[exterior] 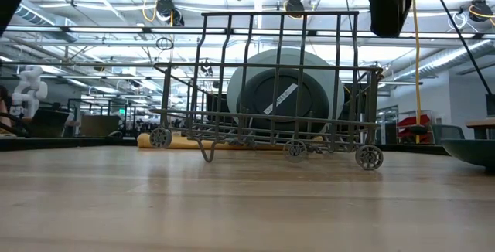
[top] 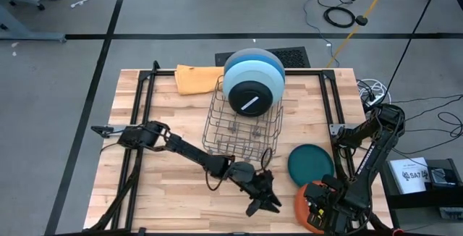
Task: Sort dishes
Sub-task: Put the orange plate into the dish rack
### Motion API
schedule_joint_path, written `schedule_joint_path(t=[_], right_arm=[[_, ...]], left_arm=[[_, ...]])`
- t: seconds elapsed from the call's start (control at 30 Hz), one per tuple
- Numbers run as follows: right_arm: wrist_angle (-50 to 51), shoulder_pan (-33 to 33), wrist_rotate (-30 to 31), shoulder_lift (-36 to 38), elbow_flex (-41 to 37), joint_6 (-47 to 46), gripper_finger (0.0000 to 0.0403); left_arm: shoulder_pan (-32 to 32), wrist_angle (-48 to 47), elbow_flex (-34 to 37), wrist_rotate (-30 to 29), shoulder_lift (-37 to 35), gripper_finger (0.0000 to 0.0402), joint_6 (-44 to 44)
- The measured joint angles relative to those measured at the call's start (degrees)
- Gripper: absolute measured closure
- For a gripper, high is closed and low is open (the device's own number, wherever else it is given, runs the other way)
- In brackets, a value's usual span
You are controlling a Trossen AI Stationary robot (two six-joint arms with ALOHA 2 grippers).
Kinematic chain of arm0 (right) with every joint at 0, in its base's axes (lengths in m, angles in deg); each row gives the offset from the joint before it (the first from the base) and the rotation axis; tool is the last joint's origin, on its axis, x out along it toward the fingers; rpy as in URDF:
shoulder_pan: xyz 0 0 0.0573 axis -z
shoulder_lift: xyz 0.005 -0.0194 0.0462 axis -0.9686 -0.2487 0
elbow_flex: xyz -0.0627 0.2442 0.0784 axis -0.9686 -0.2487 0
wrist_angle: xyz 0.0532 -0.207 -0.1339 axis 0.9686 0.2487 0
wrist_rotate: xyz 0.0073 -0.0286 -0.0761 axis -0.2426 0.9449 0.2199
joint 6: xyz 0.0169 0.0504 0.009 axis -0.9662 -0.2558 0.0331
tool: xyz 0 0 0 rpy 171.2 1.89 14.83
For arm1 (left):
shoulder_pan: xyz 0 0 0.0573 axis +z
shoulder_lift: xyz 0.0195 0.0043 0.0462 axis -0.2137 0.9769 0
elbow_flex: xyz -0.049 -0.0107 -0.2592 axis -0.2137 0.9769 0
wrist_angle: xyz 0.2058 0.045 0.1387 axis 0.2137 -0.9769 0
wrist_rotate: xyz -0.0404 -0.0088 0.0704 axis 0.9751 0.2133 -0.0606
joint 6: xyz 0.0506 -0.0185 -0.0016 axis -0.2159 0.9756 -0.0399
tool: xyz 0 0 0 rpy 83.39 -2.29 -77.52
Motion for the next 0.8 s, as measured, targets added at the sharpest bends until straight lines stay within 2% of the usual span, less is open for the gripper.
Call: schedule_joint_path(t=[0.13,0.3,0.4,0.47,0.63,0.8], right_arm=[[0.21,0.75,0.01,0.00,0.00,1.42,0.0225],[0.17,1.25,0.76,0.02,0.00,2.62,0.0225],[0.17,1.25,0.72,0.02,0.00,3.80,0.0225],[0.21,1.25,0.72,0.02,0.00,3.87,0.0225],[0.09,1.25,0.53,0.04,0.00,3.90,0.0225],[-0.12,1.23,-3.19,0.04,0.04,4.87,0.0225]], left_arm=[[1.04,8.39,-0.02,0.25,2.75,0.0265,7.71],[1.23,9.89,-0.56,-0.54,6.75,0.0265,15.47],[1.08,9.97,-4.58,0.48,10.24,0.0265,18.51],[1.04,8.45,-8.93,2.53,12.52,0.0265,19.78],[0.79,-3.28,-18.20,5.93,17.01,0.0265,19.78],[0.86,-6.08,-20.04,5.86,17.35,0.0265,19.87]])
